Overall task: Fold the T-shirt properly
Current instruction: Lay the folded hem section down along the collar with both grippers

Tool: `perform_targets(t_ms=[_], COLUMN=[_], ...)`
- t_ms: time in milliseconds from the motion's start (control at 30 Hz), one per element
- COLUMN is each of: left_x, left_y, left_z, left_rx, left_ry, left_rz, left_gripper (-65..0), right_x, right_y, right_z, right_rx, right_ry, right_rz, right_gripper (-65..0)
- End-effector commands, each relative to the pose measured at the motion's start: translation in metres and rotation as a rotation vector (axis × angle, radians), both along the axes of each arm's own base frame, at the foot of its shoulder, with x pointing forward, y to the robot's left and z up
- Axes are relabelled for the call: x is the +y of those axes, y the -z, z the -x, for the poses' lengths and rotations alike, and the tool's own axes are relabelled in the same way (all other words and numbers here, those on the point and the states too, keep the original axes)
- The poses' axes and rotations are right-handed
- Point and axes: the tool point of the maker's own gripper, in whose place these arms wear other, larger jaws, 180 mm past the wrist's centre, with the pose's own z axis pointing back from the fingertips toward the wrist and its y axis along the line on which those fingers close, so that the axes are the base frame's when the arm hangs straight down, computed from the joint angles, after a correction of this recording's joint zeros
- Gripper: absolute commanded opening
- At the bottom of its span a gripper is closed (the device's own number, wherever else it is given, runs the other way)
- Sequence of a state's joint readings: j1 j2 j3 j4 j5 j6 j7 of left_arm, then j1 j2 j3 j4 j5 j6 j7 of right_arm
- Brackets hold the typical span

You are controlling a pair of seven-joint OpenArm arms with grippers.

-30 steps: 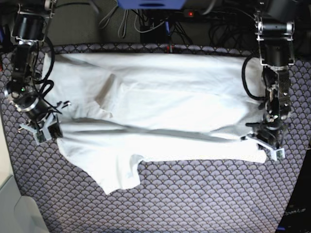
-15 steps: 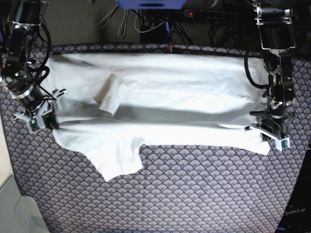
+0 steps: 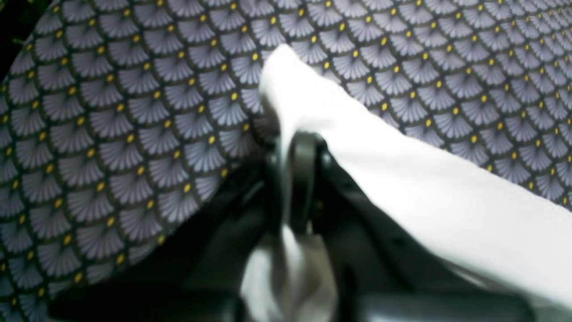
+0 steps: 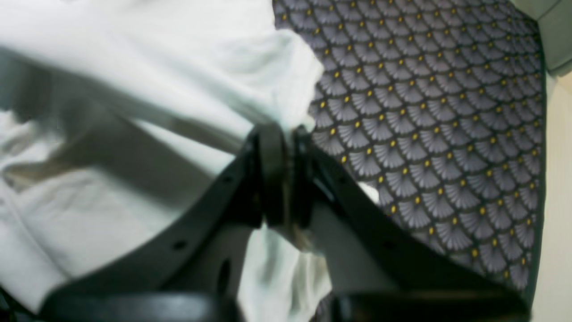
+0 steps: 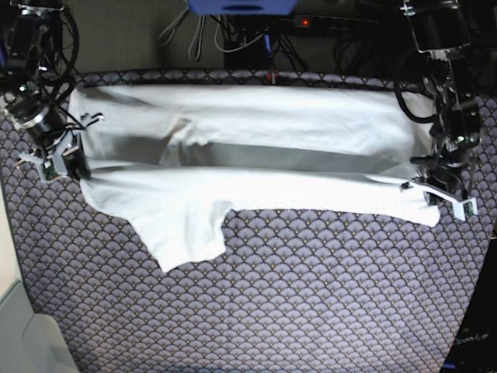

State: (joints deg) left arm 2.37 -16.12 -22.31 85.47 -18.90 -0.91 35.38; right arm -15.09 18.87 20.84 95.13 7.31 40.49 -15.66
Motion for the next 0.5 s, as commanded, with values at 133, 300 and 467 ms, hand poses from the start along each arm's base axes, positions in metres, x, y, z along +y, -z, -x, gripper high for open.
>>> perform_targets(t_ms=[133, 300, 467], left_x=[0.007, 0.009, 0.009], left_y=[-0.015, -0.006, 0.0], left_z=[0.005, 0.015, 0.025], left_rx=[-0.039, -0.009, 0.013], left_ry=[0.005, 0.005, 0.009], left_rz=[-0.048, -0.053, -0.055], left_gripper=[-64.5, -64.5, -64.5], right_x=[0.002, 0.002, 0.003], right_y=[-0.017, -0.007, 0.0], right_z=[0.002, 0.016, 0.025], right_rx=[-0.048, -0.011, 0.018], right_ry=[-0.017, -0.019, -0.021], right_rz=[0.014, 0.015, 0.014], right_gripper=[-65.0, -65.0, -65.0])
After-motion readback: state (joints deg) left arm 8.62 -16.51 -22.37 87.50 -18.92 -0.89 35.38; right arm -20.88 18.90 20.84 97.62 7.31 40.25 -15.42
